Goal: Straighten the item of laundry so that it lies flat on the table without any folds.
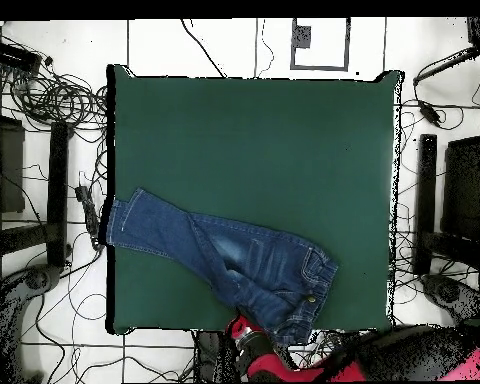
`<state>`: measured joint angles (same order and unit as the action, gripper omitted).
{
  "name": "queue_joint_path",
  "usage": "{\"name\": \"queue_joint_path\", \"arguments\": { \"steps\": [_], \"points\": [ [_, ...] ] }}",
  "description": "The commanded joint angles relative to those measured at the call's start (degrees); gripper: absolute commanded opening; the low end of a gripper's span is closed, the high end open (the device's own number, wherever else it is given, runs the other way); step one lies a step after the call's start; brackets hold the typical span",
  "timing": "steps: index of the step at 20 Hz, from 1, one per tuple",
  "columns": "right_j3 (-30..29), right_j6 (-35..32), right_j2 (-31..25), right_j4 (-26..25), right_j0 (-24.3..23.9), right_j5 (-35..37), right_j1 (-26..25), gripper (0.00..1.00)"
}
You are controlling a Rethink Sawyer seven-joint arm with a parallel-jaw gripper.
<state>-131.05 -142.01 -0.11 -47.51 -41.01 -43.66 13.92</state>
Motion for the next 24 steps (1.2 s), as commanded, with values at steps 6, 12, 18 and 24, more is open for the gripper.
{"name": "queue_joint_path", "arguments": {
  "steps": [6,12,18,24],
  "points": [
    [11.53,-4.71,-9.86,-5.23,0.02,11.92,1.16,0.0],
    [10.67,-3.12,-2.4,5.76,6.71,15.82,5.94,0.0],
    [5.17,-6.79,2.74,16.24,13.09,18.56,9.39,0.0],
    [0.74,-8.97,2.14,18.36,16.8,8.88,4.95,0.0]
  ]
}}
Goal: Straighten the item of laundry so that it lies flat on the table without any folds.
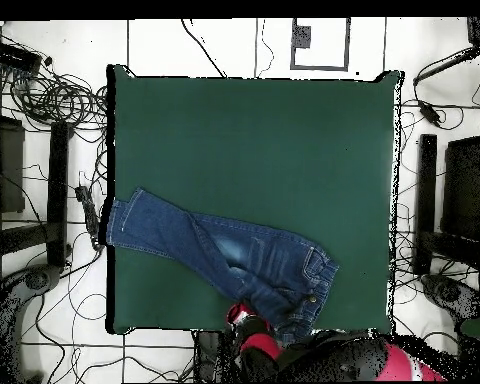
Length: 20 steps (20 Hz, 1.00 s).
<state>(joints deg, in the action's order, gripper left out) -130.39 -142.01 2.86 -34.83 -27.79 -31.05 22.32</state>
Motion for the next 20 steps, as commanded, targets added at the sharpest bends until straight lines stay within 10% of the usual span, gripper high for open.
{"name": "queue_joint_path", "arguments": {
  "steps": [1,10,20],
  "points": [
    [-0.57,-9.05,-2.07,4.18,2.58,-3.95,-4.01,0.0],
    [-4.23,-9.54,-1.53,0.66,1.11,-23.86,-8.83,0.0],
    [-3.11,-8.34,-2.05,-3.22,-4.12,-21.67,-7.07,0.0]
  ]
}}
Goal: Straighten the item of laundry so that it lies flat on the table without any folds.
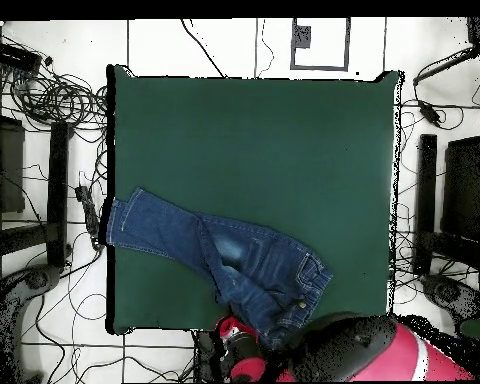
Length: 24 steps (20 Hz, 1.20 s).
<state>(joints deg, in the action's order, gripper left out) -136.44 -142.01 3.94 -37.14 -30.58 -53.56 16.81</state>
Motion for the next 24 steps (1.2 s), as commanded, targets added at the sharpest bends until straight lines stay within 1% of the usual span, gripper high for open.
{"name": "queue_joint_path", "arguments": {
  "steps": [1,5,11,12,17,21,23,24],
  "points": [
    [2.87,-8.06,-2.63,-0.16,-1.4,1.7,-1.07,0.0],
    [4.37,-7.02,-3.24,0.64,-1.92,4.92,-0.33,0.0],
    [4.4,-5.18,-1.83,2.56,0.16,5.72,0.4,0.0],
    [4.36,-5.22,-1.55,3.03,0.46,6.04,0.62,1.0],
    [3.92,-6.47,-2.4,3.81,0.04,7.4,0.61,1.0],
    [3.02,-7.28,-1.22,7.48,1.86,5.58,-0.13,1.0],
    [1.4,-8.66,-1.9,9.31,1.46,7.32,1.23,1.0],
    [0.28,-7.96,-1.7,10.55,2.08,10.22,4.01,1.0]
  ]
}}
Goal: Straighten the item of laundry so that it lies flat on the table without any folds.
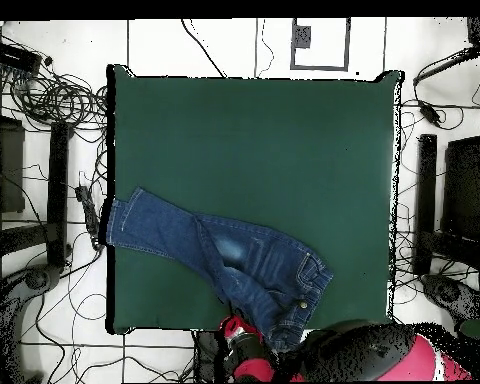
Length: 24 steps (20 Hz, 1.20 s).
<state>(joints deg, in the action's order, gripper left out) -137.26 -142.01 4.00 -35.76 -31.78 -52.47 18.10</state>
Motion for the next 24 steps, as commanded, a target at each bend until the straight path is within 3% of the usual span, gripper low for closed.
{"name": "queue_joint_path", "arguments": {
  "steps": [1,6,9,12,15,18,22,24],
  "points": [
    [-0.56,-7.52,-2.17,11.08,3.4,13.21,6.73,1.0],
    [-8.88,-4.77,-11.3,21.17,0.66,40.93,32.34,1.0],
    [-11.33,-4.55,-16.04,27.13,0.35,53.88,43.26,1.0],
    [-11.11,-2.39,-17.88,33.02,0.86,66.86,50.83,1.0],
    [-9.87,-0.93,-18.81,36.94,0.91,75.56,54.74,1.0],
    [-9.61,-2.67,-19.31,39.77,2.32,78.0,55.78,1.0],
    [-2.02,-3.88,-12.62,35.4,7.43,81.65,53.0,1.0],
    [1.1,-3.8,-11.48,32.35,7.46,77.27,47.47,1.0]
  ]
}}
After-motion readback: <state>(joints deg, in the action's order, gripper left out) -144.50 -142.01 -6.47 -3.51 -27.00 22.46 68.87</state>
